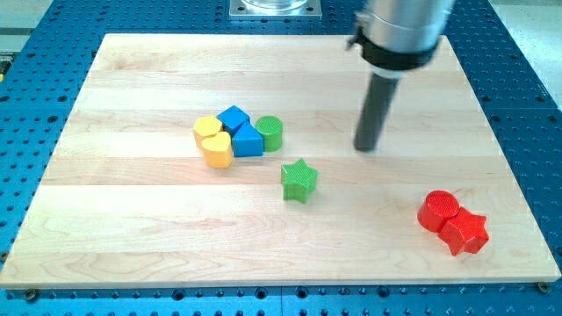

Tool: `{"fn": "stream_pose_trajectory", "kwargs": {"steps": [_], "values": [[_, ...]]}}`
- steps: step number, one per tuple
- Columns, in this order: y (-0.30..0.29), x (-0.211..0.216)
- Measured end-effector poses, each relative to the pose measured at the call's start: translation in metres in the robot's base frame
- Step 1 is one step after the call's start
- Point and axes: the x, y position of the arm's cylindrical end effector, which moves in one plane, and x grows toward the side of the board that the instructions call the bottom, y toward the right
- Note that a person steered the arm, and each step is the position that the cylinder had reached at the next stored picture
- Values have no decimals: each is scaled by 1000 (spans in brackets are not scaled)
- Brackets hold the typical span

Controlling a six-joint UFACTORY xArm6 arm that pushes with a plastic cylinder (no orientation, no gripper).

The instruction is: Place the arm top right to the green circle

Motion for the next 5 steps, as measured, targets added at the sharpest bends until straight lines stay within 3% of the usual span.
{"fn": "stream_pose_trajectory", "kwargs": {"steps": [2, 5], "values": [[-37, -59], [-62, -60]]}}
